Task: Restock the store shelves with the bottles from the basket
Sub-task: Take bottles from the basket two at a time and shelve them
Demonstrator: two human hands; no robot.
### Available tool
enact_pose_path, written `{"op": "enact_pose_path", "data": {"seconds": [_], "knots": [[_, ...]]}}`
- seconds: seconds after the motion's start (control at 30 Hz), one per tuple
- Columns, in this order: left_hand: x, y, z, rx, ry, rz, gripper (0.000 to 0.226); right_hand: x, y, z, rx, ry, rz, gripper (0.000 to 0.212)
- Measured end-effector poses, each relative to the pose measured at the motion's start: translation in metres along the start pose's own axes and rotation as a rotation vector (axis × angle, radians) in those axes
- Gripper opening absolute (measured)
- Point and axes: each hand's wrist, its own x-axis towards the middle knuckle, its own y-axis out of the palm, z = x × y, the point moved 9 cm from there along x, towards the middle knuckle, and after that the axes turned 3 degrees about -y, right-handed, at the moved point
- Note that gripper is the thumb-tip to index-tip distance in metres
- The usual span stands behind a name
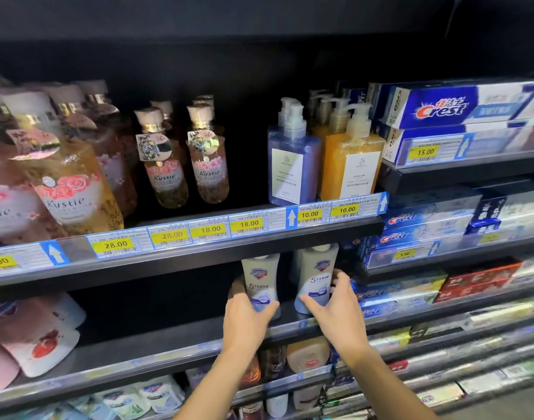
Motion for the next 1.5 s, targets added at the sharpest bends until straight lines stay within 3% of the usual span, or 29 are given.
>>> {"op": "enact_pose_path", "data": {"seconds": [0.13,0.3,0.53,1.0,1.2,1.4,1.5], "knots": [[0.010,0.011,0.012,0.136,-0.060,0.109,0.044,-0.002,0.000,0.002,-0.064,-0.038,-0.013,0.071],[0.027,0.023,0.005,0.172,-0.056,0.097,0.058,-0.002,-0.001,0.002,-0.082,-0.046,-0.014,0.072],[0.044,0.035,-0.017,0.001,-0.022,0.080,0.062,-0.001,-0.003,0.000,-0.105,-0.051,-0.019,0.073],[0.048,0.046,-0.009,0.019,-0.062,0.053,0.076,-0.003,-0.006,0.003,-0.136,-0.068,-0.006,0.078],[0.037,0.034,-0.006,0.232,-0.024,0.071,0.076,-0.004,-0.009,0.008,-0.227,-0.117,0.056,0.081],[0.003,0.016,-0.005,0.688,0.069,0.142,0.070,-0.016,-0.013,0.014,-0.492,-0.184,0.125,0.086],[-0.021,0.005,-0.005,0.742,0.166,0.122,0.075,-0.028,-0.017,0.018,-0.625,-0.226,0.137,0.086]]}}
